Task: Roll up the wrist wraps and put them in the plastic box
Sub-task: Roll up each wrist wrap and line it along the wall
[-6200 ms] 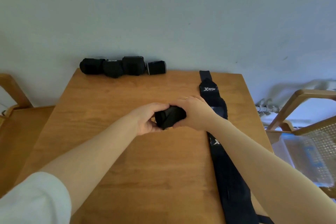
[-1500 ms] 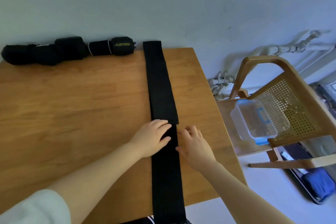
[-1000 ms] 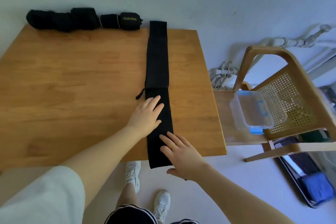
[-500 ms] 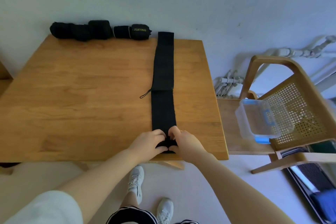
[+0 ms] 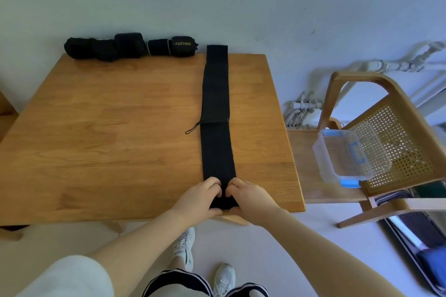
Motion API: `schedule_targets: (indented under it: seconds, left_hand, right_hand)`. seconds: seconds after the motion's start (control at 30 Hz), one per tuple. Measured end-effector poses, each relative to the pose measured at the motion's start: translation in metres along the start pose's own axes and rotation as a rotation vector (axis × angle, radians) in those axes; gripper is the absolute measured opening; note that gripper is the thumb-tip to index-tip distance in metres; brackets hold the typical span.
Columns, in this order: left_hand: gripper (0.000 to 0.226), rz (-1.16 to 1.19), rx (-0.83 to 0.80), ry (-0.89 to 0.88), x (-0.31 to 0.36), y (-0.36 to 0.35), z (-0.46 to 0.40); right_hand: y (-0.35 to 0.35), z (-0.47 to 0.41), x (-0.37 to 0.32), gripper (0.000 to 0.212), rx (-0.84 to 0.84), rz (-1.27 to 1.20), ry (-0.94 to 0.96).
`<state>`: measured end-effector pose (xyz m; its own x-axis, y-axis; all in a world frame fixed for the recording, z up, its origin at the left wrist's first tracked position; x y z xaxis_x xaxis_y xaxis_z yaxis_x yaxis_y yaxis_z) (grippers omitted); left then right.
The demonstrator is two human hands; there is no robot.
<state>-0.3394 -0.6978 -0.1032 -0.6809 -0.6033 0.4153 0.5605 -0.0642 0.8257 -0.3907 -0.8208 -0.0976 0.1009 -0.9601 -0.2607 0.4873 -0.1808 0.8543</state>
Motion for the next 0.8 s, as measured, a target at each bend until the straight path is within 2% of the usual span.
schedule_targets:
  seconds: [0.13, 0.27, 0.43, 0.63, 0.8]
  left_hand:
    - [0.029, 0.033, -0.042, -0.005, -0.002, -0.006, 0.0]
    - [0.024, 0.16, -0.066, 0.001, -0.007, -0.009, 0.002]
    - [0.029, 0.175, -0.044, 0.034, -0.001, -0.007, 0.001]
    - [0.031, 0.114, 0.048, 0.061, 0.001, -0.006, 0.001]
    - [0.02, 0.122, 0.167, 0.078, 0.002, -0.004, 0.002]
  right_hand:
    - [0.0, 0.005, -0.002, 0.029, -0.012, -0.044, 0.008]
    - [0.0, 0.006, 0.003, 0.024, -0.034, -0.226, 0.008]
    - [0.005, 0.001, 0.001, 0.026, -0.016, -0.215, -0.076]
    - [-0.002, 0.005, -0.001, 0.022, 0.101, -0.199, -0.09]
    - [-0.002, 0.014, 0.001, 0.032, 0.045, -0.156, -0.007]
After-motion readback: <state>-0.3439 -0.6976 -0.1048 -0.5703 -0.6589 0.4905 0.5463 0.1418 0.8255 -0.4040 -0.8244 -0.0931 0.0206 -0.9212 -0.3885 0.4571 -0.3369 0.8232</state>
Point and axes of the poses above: each hand's wrist, its own z-axis away from the middle knuckle, its own y-axis out of the back of the hand, x = y × z, the point moved 4 cm from there along -z, towards the middle knuckle, and after that the axes turned 8 degrees about -x, right-handed, at the moved point
